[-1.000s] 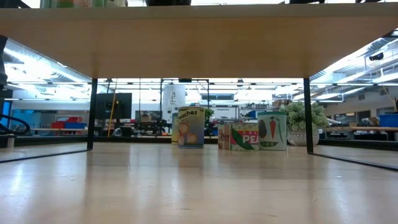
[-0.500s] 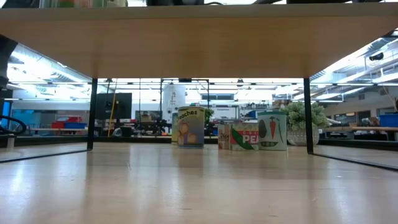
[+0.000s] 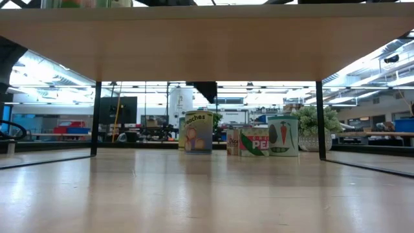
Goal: Pick and place cans onto a shelf
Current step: Put the canned peaches on the shelf
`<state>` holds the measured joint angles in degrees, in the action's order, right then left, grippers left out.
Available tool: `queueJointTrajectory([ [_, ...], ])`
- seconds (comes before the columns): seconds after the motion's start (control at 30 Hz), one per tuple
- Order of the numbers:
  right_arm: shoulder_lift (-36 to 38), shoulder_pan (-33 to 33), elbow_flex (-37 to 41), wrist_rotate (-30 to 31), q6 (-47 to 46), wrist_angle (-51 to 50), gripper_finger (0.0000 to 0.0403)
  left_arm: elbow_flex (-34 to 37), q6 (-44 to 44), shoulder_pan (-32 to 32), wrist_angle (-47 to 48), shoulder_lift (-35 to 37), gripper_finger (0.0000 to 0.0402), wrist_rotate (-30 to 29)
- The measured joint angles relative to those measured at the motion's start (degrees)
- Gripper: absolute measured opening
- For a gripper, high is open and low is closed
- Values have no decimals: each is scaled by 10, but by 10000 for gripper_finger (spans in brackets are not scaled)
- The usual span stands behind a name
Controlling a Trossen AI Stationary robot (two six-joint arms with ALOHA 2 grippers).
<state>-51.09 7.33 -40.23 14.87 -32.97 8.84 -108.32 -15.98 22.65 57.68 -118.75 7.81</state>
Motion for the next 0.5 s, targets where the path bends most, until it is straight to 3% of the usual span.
queueJointTrajectory([
  [0.3, 0, 0, 0, 0, -1, 0, 217, 0, -20, 3, 6, -13, 353, 29],
  [0.5, 0, 0, 0, 0, -1, 0, 217, 0, -31, -4, 17, -14, 353, 3],
])
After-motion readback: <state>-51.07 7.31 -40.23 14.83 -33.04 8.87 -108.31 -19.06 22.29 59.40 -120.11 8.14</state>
